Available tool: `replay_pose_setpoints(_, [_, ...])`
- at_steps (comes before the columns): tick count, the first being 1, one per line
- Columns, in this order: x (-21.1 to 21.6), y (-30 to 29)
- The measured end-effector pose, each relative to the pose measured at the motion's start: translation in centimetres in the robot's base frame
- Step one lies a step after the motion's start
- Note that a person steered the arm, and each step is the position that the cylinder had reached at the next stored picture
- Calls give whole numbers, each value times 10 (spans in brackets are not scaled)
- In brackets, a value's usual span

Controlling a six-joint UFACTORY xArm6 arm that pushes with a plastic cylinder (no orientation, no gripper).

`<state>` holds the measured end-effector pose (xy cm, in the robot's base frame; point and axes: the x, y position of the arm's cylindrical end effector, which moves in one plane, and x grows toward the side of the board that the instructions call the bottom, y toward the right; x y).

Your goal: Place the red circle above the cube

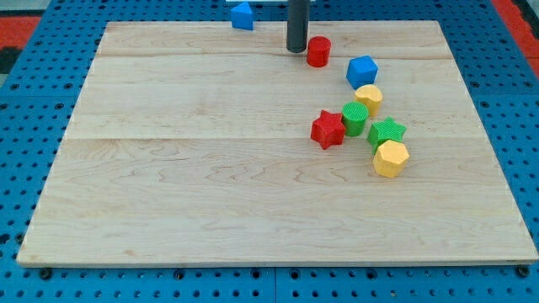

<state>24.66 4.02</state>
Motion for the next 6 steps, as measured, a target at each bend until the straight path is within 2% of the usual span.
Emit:
replay_pose_setpoints(1, [1, 34])
replay_pose_setpoints(2, [10, 2])
replay_pose_setpoints(3, [47, 4])
replay_pose_setpoints(6, [9, 76])
